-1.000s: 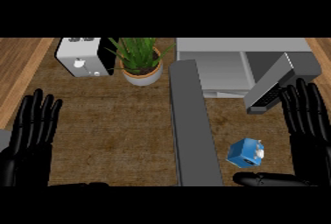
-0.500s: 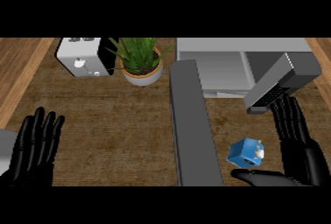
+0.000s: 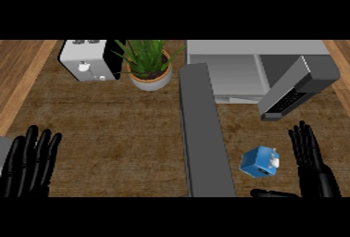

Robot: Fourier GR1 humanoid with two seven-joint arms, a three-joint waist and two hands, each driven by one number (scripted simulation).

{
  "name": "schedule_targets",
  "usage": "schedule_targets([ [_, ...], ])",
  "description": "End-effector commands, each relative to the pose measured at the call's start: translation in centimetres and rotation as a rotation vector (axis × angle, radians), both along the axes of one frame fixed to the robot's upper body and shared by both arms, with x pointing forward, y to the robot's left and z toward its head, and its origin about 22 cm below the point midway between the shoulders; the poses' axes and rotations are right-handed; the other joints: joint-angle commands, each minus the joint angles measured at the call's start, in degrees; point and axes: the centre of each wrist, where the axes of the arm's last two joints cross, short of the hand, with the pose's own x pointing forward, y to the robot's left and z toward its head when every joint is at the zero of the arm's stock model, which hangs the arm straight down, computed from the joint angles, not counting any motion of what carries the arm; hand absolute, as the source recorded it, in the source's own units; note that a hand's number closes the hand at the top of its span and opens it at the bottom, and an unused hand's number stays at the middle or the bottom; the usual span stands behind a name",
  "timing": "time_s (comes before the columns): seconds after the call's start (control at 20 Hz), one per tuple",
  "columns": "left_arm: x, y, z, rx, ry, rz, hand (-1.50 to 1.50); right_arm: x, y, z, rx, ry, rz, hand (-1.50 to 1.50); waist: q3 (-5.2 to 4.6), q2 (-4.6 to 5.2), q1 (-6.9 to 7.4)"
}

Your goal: Pick up the milk, place it into the microwave and close the microwave

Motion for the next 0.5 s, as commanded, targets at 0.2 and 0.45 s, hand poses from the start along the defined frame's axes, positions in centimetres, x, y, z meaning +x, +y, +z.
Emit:
schedule_targets([
  [0.2, -0.2, -0.9, -0.5, -0.013, 0.010, -0.012, -1.50, 0.6, -2.8, -5.5, 0.003, 0.006, -0.020, -1.50, -0.01, 0.04, 0.08],
  [0.45, -0.6, -0.6, 0.4, 0.022, -0.001, 0.013, -1.50, -0.1, -1.2, -7.2, 0.073, 0.013, -0.007, -1.50, -0.02, 0.00, 0.00],
])
